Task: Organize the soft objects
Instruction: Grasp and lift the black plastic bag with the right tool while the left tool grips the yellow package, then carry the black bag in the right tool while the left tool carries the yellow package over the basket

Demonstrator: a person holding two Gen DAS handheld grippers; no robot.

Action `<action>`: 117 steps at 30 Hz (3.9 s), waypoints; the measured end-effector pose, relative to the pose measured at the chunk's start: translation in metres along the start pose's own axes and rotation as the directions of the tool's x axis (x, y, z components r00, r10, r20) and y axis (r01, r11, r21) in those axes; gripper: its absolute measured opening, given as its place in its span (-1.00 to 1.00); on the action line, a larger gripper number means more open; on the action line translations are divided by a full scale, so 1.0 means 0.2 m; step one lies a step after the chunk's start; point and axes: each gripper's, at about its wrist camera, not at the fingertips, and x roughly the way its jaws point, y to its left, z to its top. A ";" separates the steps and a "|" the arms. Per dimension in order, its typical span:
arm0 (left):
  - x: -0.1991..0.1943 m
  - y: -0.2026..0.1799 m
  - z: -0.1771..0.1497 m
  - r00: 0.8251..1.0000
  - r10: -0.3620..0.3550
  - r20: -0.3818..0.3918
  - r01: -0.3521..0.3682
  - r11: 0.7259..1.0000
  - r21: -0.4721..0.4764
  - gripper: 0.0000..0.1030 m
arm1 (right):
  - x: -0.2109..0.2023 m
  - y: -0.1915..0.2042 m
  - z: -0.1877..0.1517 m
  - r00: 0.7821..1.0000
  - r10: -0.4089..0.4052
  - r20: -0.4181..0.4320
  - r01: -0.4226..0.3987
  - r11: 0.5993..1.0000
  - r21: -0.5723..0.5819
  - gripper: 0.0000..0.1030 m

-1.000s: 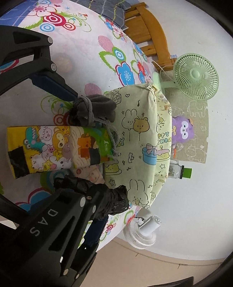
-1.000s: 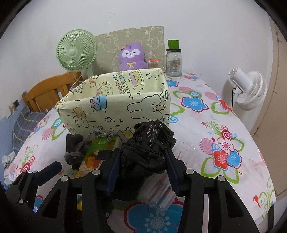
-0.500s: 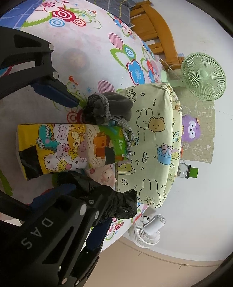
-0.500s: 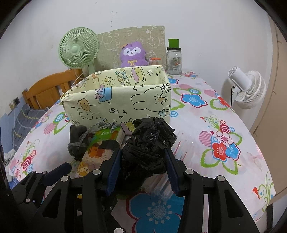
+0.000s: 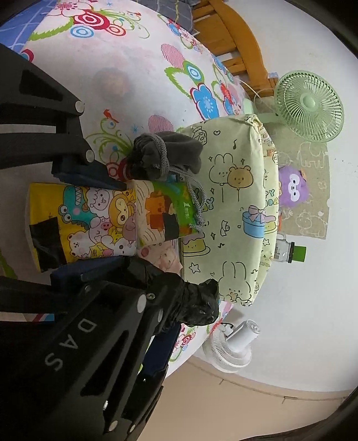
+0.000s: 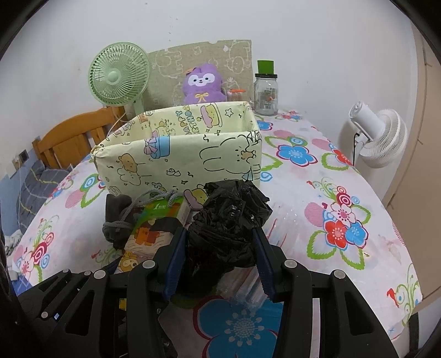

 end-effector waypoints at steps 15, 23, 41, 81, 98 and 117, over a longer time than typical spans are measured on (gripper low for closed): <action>-0.12 0.00 0.12 0.999 0.010 0.043 -0.010 1.000 -0.007 -0.12 | -0.12 0.02 0.10 0.998 0.006 0.057 -0.005 1.000 -0.008 -0.02; -0.20 0.00 0.21 0.996 0.025 0.090 -0.025 1.000 0.003 -0.12 | -0.21 0.03 0.16 0.996 0.006 0.092 -0.005 1.000 -0.013 -0.02; -0.29 -0.02 0.36 0.989 0.048 0.142 -0.050 0.999 0.011 -0.12 | -0.32 0.02 0.30 0.987 0.000 0.158 0.002 1.000 -0.011 -0.02; -0.27 0.03 0.64 0.976 0.055 0.209 -0.060 0.998 0.019 -0.12 | -0.26 0.03 0.59 0.977 0.002 0.215 0.005 0.999 -0.033 -0.02; -0.17 0.09 0.75 0.974 0.079 0.211 -0.081 0.997 0.002 -0.12 | -0.14 0.07 0.69 0.978 0.030 0.209 -0.020 0.999 -0.050 -0.02; 0.02 0.16 0.84 0.983 0.082 0.163 -0.081 0.997 -0.015 -0.12 | 0.05 0.07 0.77 0.984 0.050 0.172 -0.039 0.997 -0.062 -0.02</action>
